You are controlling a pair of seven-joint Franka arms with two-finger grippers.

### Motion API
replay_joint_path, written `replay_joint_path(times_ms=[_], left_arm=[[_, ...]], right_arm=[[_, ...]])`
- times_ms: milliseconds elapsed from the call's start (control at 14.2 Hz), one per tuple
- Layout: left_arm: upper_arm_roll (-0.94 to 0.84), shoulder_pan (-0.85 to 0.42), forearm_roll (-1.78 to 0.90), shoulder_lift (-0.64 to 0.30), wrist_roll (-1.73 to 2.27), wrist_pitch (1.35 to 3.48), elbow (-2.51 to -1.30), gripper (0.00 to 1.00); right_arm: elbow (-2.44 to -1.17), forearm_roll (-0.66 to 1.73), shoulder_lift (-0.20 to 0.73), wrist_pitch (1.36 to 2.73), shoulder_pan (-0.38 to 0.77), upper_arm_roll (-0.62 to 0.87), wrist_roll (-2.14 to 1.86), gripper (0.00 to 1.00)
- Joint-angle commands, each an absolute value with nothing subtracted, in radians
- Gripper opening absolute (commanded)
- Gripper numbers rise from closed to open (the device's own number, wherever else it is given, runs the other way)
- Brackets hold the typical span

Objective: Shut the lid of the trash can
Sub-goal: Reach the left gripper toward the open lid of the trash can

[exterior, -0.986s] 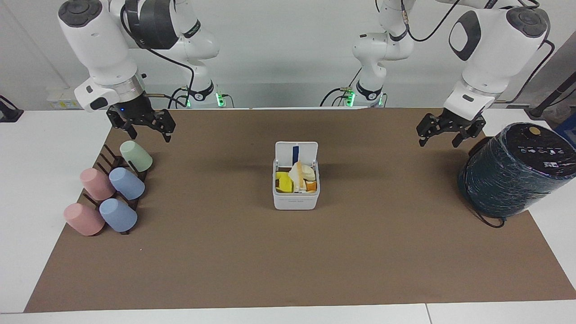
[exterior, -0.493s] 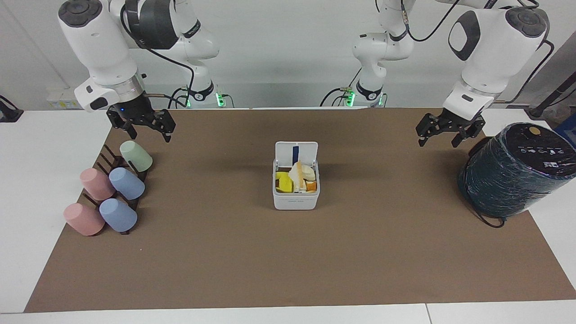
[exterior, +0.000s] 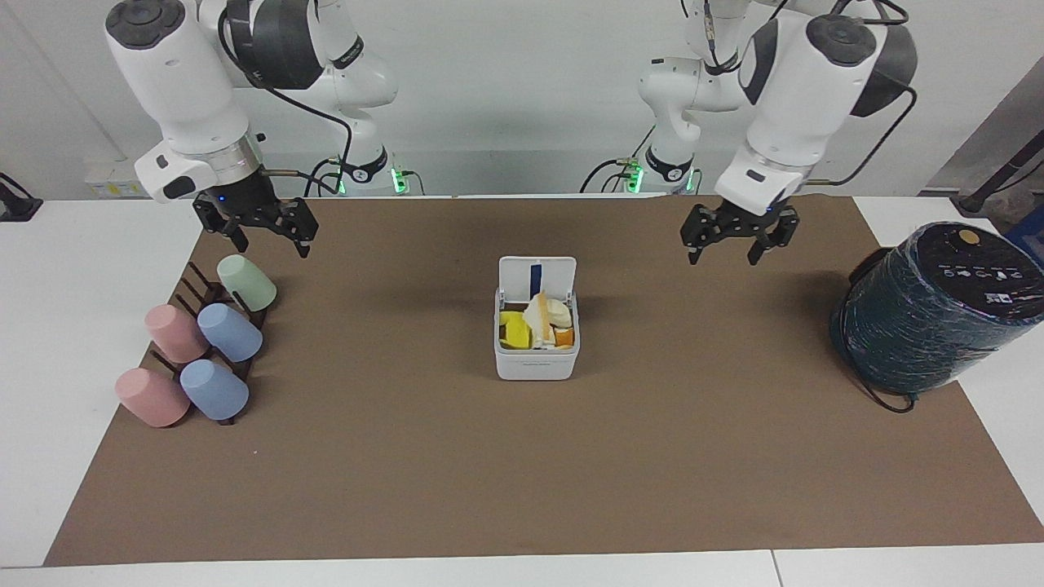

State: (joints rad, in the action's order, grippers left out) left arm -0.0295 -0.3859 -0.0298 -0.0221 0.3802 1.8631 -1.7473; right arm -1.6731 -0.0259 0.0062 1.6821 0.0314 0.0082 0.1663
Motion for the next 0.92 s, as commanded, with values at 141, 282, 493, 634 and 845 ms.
replay_joint_path(times_ms=[141,282,493,634,845], left_arm=[[-0.015,-0.524,-0.072,0.049,0.594,2.026,-1.923,0.23],[-0.015,-0.577,-0.072,0.046,0.699,2.094,-1.96,0.09],[-0.015,-0.629,-0.072,0.038,0.776,2.132,-1.98,0.01],[-0.015,-0.64,-0.072,0.029,0.808,2.179,-1.985,0.0],[-0.015,-0.638,-0.124,-0.006,0.821,2.293,-1.991,0.0]], right_arm=[[-1.695,-0.006,-0.014,1.692,0.023,0.008,0.135,1.0],[-1.695,-0.006,-0.014,1.692,0.023,0.008,0.135,1.0],[-1.695,-0.006,-0.014,1.692,0.023,0.008,0.135,1.0],[-1.695,-0.006,-0.014,1.692,0.023,0.008,0.135,1.0],[-1.695,-0.006,-0.014,1.692,0.023,0.008,0.135,1.0]])
